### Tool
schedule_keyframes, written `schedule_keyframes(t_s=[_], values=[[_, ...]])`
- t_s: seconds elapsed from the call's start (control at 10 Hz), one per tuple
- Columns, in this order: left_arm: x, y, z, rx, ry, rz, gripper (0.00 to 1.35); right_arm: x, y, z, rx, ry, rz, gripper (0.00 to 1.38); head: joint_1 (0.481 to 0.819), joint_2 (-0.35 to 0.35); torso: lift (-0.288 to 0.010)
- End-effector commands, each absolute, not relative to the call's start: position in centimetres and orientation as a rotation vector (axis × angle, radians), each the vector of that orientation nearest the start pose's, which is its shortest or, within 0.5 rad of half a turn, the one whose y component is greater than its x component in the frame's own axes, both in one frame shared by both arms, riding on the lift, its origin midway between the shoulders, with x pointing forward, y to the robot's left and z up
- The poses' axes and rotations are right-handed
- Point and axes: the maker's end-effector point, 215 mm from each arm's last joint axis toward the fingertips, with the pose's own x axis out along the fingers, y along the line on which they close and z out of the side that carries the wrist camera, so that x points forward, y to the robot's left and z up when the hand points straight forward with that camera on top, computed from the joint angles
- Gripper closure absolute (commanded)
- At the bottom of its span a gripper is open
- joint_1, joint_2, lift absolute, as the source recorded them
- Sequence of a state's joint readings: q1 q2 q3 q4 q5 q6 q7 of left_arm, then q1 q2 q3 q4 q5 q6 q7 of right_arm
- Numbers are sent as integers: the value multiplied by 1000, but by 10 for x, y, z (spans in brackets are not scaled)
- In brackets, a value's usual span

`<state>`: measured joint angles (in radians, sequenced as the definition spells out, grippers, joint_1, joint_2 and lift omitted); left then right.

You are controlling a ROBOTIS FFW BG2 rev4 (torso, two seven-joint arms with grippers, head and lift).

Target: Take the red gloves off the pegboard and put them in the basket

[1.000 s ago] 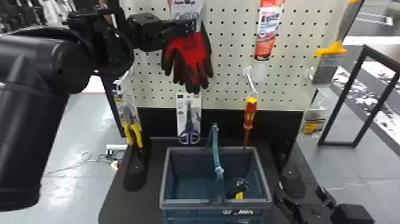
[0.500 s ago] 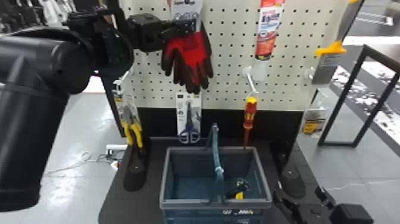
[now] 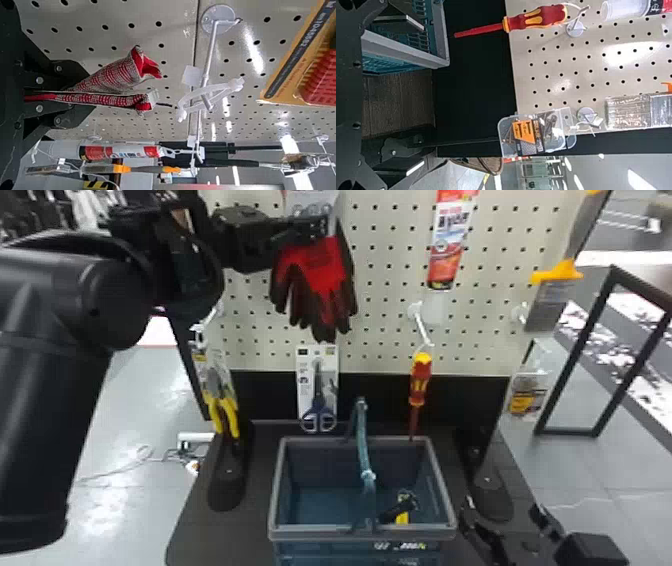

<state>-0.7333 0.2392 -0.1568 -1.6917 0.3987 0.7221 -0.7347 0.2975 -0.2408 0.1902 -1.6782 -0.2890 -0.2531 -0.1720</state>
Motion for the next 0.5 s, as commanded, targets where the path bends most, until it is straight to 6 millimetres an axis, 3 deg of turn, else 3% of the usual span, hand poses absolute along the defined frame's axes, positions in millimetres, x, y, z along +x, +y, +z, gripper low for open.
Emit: schedule_keyframes(t_s=[0.0,0.4], values=[[628,58,-10,33,-85,-973,1219,487,-228,-388,115,1,14,121,549,0,-100],[613,78,-8,5,-103,-879,1219,486,-228,-389,118,4,15,121,549,0,-100]])
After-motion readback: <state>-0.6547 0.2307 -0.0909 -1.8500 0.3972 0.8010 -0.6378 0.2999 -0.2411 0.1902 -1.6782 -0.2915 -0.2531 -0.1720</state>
